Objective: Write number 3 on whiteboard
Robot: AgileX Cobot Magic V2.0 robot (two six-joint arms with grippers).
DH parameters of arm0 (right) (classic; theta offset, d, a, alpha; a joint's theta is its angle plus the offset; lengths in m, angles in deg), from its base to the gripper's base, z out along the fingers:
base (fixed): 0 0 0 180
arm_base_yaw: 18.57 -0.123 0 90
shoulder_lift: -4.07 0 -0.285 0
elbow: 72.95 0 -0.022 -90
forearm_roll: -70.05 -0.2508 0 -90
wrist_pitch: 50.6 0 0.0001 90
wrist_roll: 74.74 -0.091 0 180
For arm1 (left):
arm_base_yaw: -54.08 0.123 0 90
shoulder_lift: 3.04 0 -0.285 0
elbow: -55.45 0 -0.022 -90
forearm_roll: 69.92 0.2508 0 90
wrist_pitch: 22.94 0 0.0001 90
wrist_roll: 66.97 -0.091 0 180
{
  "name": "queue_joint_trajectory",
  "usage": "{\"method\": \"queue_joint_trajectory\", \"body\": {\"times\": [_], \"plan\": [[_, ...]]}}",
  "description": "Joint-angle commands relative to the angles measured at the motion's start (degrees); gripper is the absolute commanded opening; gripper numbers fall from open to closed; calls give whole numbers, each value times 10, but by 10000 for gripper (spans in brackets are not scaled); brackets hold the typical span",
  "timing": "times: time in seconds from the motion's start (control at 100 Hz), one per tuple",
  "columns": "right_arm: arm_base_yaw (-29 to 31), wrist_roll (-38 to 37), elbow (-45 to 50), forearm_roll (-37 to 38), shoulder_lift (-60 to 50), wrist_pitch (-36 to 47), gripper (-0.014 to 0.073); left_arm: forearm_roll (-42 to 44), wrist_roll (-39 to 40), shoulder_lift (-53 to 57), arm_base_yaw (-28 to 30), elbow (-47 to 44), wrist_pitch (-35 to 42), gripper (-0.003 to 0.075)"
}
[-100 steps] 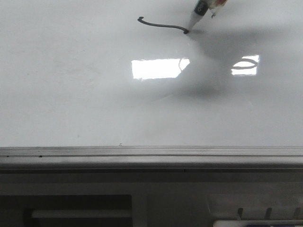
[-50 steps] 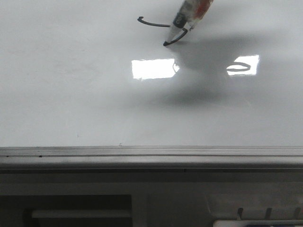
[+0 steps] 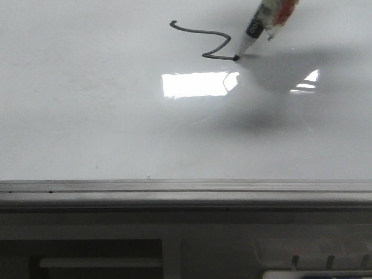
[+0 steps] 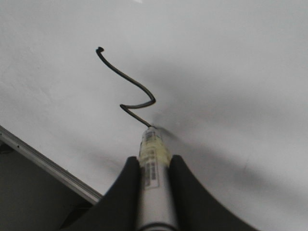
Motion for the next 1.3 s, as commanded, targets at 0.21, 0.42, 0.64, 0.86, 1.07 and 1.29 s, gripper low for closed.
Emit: {"method": "queue_joint_trajectory", "body": {"times": [0.21,0.42,0.64,0.86,1.07,1.29], "plan": [[2,-5,14,-48,-6,52,-47,-2,6,-8,-3,13,47,-21],[-69,-5,20,-58,38,94,-47,-2,6,-8,-3,13,47,-21],[-91,-6,20,-58,55,107,-47,-3,6,-8,-3,13,47,-21],[-106,-4,-29,-63,-3,39,-48,-15,6,-8,-3,13,47,-20],[-155,53,-148,-63,-94,12,-47,-84,5,-30,-3,13,51,34],[-155,119,-181,-63,-108,-70,-48,-288,-161,-121,-4,27,66,364]]}}
